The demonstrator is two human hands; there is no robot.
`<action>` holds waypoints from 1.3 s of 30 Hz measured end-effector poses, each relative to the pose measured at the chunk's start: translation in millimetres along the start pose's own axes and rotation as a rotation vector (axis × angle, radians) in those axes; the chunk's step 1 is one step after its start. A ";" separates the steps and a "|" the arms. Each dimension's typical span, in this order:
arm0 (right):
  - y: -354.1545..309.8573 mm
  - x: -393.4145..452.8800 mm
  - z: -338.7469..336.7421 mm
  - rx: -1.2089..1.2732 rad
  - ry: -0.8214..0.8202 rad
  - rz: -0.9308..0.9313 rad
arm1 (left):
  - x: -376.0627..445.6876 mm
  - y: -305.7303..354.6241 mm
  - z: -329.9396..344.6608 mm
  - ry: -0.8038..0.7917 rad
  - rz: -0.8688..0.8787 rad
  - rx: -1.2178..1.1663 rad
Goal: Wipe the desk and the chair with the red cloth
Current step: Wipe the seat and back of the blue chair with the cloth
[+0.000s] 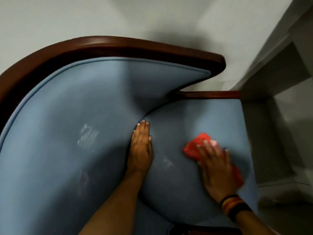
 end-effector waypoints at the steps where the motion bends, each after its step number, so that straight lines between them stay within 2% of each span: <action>1: 16.3 15.3 -7.5 -0.010 0.028 0.109 | 0.3 -0.3 1.4 0.007 0.004 0.003; 4: 30.1 102.9 -31.1 0.043 0.160 0.393 | -0.5 -4.9 6.1 0.010 0.005 0.009; 6: 9.2 149.3 -36.3 0.128 0.198 0.426 | -0.5 -8.9 7.8 0.007 -0.007 0.017; 8: -35.0 158.3 -20.7 0.059 0.186 0.243 | 0.0 -6.2 7.6 -0.009 -0.008 0.028; 10: -80.6 139.8 -4.0 0.028 0.089 0.034 | 0.8 -1.3 2.4 -0.049 -0.002 0.031; 12: -95.5 121.2 -0.7 0.070 0.012 -0.068 | 3.1 6.9 -8.6 -0.100 -0.039 0.008; 14: -73.0 114.3 -14.9 0.151 -0.023 -0.107 | 7.5 20.1 -23.2 -0.039 -0.077 0.013; 17: -3.5 100.8 -33.6 0.241 0.023 0.057 | 19.5 71.0 -12.1 0.080 -0.027 0.008; 20: 37.6 90.2 -31.7 0.204 0.010 0.129 | 35.3 125.9 48.0 -0.039 0.066 0.094; 23: 41.9 91.4 -9.1 0.052 0.086 0.098 | 44.0 129.9 89.3 -0.084 -0.034 0.301; 27: 47.9 89.5 -0.8 0.027 0.160 0.060 | 25.4 105.2 77.2 0.075 -0.119 0.321; 32: 42.8 90.5 -3.7 0.006 0.129 0.077 | -45.0 57.4 28.9 0.122 -0.516 0.453; 34: 43.2 90.0 -3.7 -0.005 0.130 0.089 | -73.8 81.3 40.9 0.120 -0.642 0.400; 36: 45.1 89.4 -3.2 0.010 0.098 0.066 | -103.2 127.3 71.0 0.049 -0.737 0.320; 39: 49.5 90.9 -3.3 0.011 0.087 0.050 | -139.3 183.8 124.5 0.015 -0.751 0.325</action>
Point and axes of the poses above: each hand's wrist, its own x-axis towards the middle knuckle, its own z-axis out of the palm, y = z × x, the point moved 1 cm from there along x, towards the middle knuckle, and after that the axes turned 1 degree about -z, right-handed, at the moved point
